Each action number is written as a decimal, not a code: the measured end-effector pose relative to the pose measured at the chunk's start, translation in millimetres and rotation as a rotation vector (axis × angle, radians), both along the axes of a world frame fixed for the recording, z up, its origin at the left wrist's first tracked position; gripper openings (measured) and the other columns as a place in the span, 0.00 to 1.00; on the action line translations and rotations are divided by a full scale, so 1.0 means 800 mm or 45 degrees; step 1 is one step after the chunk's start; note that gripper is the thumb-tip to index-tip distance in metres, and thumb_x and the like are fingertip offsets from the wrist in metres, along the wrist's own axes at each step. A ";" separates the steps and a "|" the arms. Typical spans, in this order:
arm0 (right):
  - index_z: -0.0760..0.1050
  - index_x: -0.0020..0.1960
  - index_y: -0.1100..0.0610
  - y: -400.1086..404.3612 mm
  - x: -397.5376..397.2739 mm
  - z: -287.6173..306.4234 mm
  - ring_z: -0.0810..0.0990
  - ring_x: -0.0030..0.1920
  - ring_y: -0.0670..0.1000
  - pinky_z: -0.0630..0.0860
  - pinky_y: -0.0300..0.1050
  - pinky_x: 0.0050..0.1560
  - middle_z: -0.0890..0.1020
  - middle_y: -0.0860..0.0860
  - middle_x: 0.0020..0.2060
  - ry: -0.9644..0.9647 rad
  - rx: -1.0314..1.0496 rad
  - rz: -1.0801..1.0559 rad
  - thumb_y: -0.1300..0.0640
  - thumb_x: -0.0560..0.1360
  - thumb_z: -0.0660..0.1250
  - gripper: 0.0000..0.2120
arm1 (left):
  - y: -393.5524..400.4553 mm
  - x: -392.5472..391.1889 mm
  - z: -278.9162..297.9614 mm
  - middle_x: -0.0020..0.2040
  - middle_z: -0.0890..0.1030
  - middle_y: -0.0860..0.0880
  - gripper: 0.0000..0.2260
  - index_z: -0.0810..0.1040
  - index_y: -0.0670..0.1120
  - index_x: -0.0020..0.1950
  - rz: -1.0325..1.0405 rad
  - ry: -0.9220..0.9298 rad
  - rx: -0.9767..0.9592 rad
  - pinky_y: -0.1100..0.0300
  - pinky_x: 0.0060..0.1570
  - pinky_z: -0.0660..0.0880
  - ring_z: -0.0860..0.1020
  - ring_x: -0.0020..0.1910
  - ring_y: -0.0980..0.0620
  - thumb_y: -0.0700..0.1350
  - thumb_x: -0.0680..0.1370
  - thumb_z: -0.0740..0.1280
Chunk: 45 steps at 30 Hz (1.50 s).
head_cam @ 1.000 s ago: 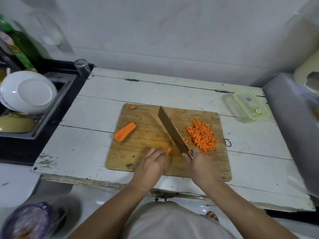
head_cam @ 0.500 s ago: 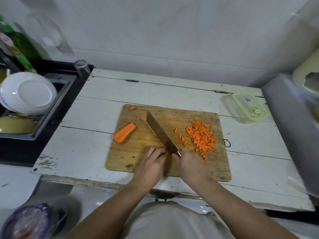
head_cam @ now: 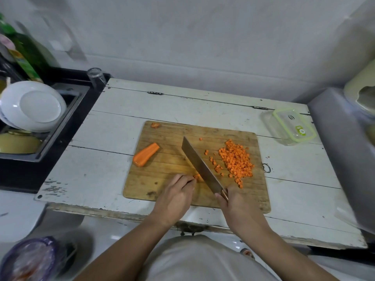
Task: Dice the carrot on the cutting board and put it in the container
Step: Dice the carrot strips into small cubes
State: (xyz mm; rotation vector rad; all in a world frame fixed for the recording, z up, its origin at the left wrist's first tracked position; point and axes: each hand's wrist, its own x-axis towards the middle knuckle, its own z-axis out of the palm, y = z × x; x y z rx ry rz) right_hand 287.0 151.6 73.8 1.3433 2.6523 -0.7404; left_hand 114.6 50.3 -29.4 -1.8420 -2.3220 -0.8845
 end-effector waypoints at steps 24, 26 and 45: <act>0.66 0.50 0.51 0.003 -0.026 0.010 0.77 0.37 0.55 0.69 0.50 0.33 0.77 0.50 0.35 0.053 -0.059 -0.189 0.40 0.83 0.55 0.14 | 0.022 -0.007 0.010 0.47 0.77 0.54 0.01 0.83 0.50 0.48 0.257 -0.269 -0.108 0.54 0.47 0.74 0.71 0.49 0.53 0.44 0.77 0.73; 0.66 0.50 0.50 0.004 -0.023 0.010 0.76 0.34 0.51 0.66 0.48 0.30 0.77 0.48 0.34 0.046 -0.059 -0.194 0.41 0.83 0.56 0.13 | 0.027 -0.006 0.015 0.48 0.77 0.55 0.02 0.82 0.50 0.50 0.269 -0.269 -0.139 0.55 0.50 0.74 0.71 0.50 0.54 0.46 0.78 0.71; 0.67 0.47 0.50 -0.004 -0.013 0.001 0.73 0.34 0.48 0.65 0.45 0.30 0.75 0.46 0.34 0.013 -0.084 -0.046 0.40 0.83 0.56 0.14 | 0.030 0.008 0.024 0.51 0.78 0.54 0.08 0.83 0.52 0.54 0.582 -0.429 -0.234 0.57 0.53 0.69 0.73 0.53 0.51 0.53 0.78 0.72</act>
